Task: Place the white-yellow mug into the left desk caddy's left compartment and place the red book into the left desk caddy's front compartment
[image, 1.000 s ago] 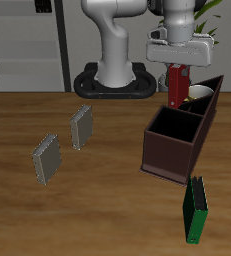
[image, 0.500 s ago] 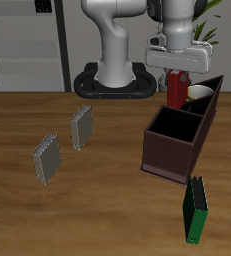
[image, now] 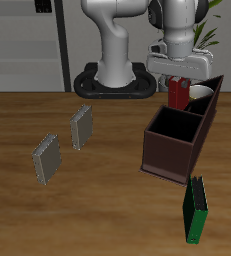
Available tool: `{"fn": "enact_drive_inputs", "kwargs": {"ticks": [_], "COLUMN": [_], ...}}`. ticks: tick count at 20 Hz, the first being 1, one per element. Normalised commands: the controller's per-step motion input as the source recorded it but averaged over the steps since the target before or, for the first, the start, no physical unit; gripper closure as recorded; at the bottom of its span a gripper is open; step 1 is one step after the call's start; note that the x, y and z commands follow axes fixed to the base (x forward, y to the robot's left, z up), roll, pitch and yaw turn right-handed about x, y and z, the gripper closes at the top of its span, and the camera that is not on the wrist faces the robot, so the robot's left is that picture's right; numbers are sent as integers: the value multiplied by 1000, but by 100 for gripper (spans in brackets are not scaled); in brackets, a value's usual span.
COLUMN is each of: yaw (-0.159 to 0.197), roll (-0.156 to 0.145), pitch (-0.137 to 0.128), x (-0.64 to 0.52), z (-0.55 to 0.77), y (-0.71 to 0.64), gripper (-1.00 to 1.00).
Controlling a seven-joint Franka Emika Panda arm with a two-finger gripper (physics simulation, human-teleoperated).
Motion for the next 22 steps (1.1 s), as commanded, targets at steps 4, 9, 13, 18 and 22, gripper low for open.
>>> {"fn": "enact_drive_inputs", "kwargs": {"ticks": [4,9,13,18,22], "yaw": [-4,-3,-5,-3,27], "roll": [2,-11,55,30,40], "pitch": [34,39,74,14,-1], "x": [85,85,166,-22,-13], "z": [-160,-186,-306,-6,63], "y": [-69,-33,105,9,114], "gripper": [100,100,100,-100,-100]}}
